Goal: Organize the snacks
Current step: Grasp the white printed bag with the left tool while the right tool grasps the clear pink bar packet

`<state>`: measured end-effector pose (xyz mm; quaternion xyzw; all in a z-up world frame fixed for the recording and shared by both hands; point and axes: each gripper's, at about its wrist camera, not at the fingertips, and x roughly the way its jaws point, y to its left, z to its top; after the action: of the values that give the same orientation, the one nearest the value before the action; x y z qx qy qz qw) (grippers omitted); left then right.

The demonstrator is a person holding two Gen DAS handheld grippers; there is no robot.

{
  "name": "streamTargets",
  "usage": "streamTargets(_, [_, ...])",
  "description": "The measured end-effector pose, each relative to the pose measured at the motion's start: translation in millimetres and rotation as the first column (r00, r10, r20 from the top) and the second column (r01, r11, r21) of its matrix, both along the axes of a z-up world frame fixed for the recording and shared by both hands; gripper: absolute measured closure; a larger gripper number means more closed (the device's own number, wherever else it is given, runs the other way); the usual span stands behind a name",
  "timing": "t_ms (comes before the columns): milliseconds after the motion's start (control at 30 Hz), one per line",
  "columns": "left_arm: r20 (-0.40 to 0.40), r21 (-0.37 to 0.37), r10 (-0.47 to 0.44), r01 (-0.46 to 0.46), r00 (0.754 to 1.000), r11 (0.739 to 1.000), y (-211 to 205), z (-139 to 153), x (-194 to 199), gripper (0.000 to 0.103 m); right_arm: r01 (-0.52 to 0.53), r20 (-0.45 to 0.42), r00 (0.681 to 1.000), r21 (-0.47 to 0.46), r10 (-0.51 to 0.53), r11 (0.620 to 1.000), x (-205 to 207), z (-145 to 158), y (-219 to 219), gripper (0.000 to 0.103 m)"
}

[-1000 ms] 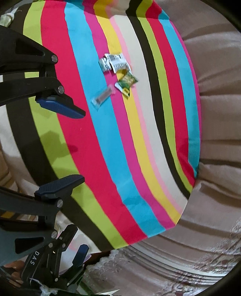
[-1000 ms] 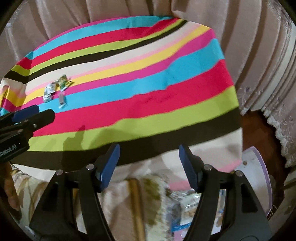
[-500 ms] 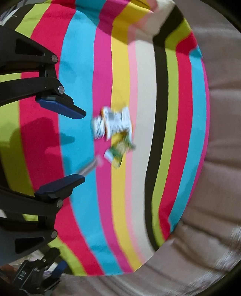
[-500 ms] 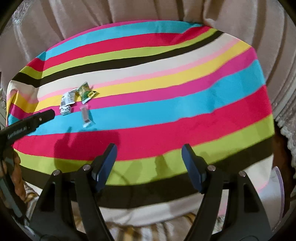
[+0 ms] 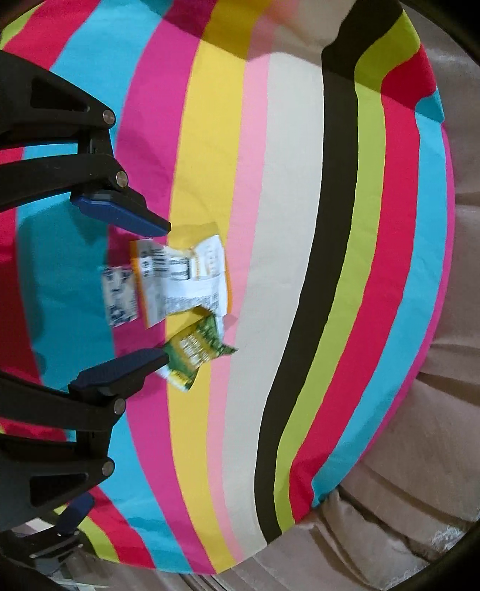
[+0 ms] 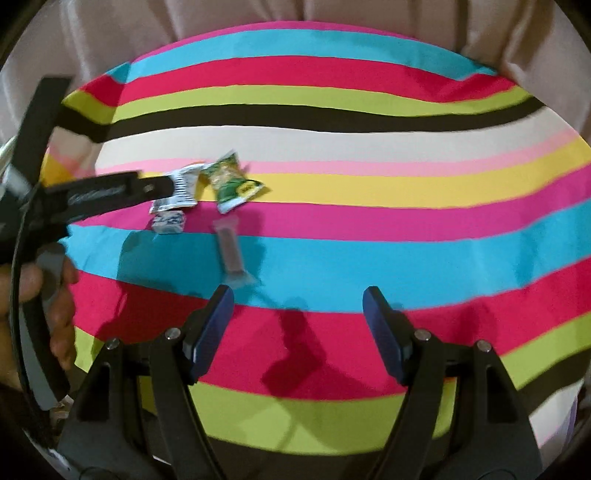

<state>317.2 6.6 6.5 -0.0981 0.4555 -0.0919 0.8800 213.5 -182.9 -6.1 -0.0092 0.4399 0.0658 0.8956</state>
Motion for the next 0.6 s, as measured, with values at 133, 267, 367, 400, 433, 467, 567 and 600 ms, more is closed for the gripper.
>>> streamTargets(133, [-0.034,0.016,0.004,-0.004,0.999,1.0,-2,-11,19,0.04,-0.044,0.002,0.999,-0.006,0.044,0.999,13,-6,16,0.028])
streamTargets(267, [-0.043,0.052,-0.007,0.009,0.999,0.999,-7,-18,27,0.041,-0.088,0.008,0.996,-0.035,0.088,0.996,23,-12,33,0.028])
streamTargets(367, [-0.038,0.067,-0.009,0.011,0.999,0.998,-7,-23,30,0.057,-0.102,-0.004,0.995,-0.044,0.102,0.994,29,-19,41,0.028])
streamTargets(400, [-0.032,0.08,-0.013,0.015,0.999,0.997,-8,-23,30,0.057,-0.103,-0.008,0.995,-0.046,0.102,0.994,30,-20,42,0.028])
streamTargets(433, [-0.03,0.074,-0.014,0.016,0.999,0.997,-7,-23,30,0.058,-0.102,-0.013,0.995,-0.046,0.102,0.994,32,-22,43,0.028])
streamTargets(467, [-0.028,0.068,-0.013,0.015,1.0,0.998,-5,-23,30,0.06,-0.102,-0.015,0.995,-0.043,0.102,0.994,34,-23,44,0.028])
streamTargets(567, [-0.019,0.077,0.003,-0.001,1.0,0.997,-3,-23,26,0.061,-0.101,-0.012,0.995,-0.048,0.101,0.994,39,-24,47,0.028])
streamTargets(600, [-0.013,0.08,0.008,-0.007,1.0,0.997,-2,-22,23,0.061,-0.1,-0.01,0.995,-0.051,0.099,0.994,39,-24,47,0.028])
